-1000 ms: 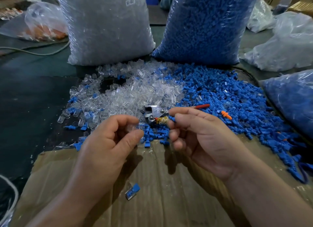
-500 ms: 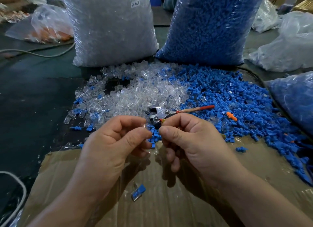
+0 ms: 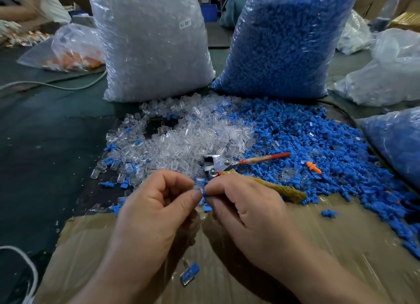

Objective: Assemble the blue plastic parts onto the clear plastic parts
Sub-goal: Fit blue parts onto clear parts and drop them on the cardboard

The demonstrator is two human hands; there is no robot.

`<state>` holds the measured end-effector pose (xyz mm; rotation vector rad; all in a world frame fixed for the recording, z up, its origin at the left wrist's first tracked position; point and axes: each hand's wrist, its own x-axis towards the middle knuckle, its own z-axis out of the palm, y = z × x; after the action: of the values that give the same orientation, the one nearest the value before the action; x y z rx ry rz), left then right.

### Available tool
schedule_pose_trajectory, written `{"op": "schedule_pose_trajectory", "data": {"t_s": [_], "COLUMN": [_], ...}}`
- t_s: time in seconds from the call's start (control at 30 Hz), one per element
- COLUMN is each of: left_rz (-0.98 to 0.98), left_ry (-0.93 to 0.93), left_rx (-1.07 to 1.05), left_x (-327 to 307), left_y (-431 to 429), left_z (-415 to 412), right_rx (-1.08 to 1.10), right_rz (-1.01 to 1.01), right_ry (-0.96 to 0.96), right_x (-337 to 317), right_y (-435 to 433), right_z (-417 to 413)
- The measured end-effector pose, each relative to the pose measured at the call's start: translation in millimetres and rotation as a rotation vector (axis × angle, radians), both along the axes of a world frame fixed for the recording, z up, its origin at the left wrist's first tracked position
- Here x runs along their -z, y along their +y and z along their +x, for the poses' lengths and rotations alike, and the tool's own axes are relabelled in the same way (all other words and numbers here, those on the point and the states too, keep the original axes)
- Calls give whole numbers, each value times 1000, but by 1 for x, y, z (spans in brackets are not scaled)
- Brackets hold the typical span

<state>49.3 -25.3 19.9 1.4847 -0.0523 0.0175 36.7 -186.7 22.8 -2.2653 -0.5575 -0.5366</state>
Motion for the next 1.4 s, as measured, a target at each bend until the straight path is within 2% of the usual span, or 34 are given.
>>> {"op": "schedule_pose_trajectory", "data": {"t_s": [0.13, 0.27, 0.47, 0.53, 0.7, 0.8, 1.2, 1.4], "left_rz": [-10, -49, -73, -88, 6, 44, 19, -84], "left_ry": [15, 78, 140, 153, 122, 106, 159, 137], "left_rx": [15, 115, 179, 141, 97, 136, 83, 2], "left_x": [-3, -3, 1, 2, 6, 7, 4, 0], "left_y": [3, 6, 10, 8, 13, 15, 12, 14], "left_z": [-1, -3, -1, -1, 4, 5, 5, 2], "right_rx": [-58, -52, -37, -40, 268, 287, 329, 367], "right_rz": [30, 51, -95, -193, -607, -718, -720, -474], "right_ry": [-50, -51, -112, -61, 242, 378, 288, 170], "right_x": [-3, -2, -6, -8, -8, -5, -11, -28], "right_y": [0, 0, 2, -2, -34, -46, -48, -39], "right_z": [-1, 0, 0, 2, 21, 29, 37, 24]}}
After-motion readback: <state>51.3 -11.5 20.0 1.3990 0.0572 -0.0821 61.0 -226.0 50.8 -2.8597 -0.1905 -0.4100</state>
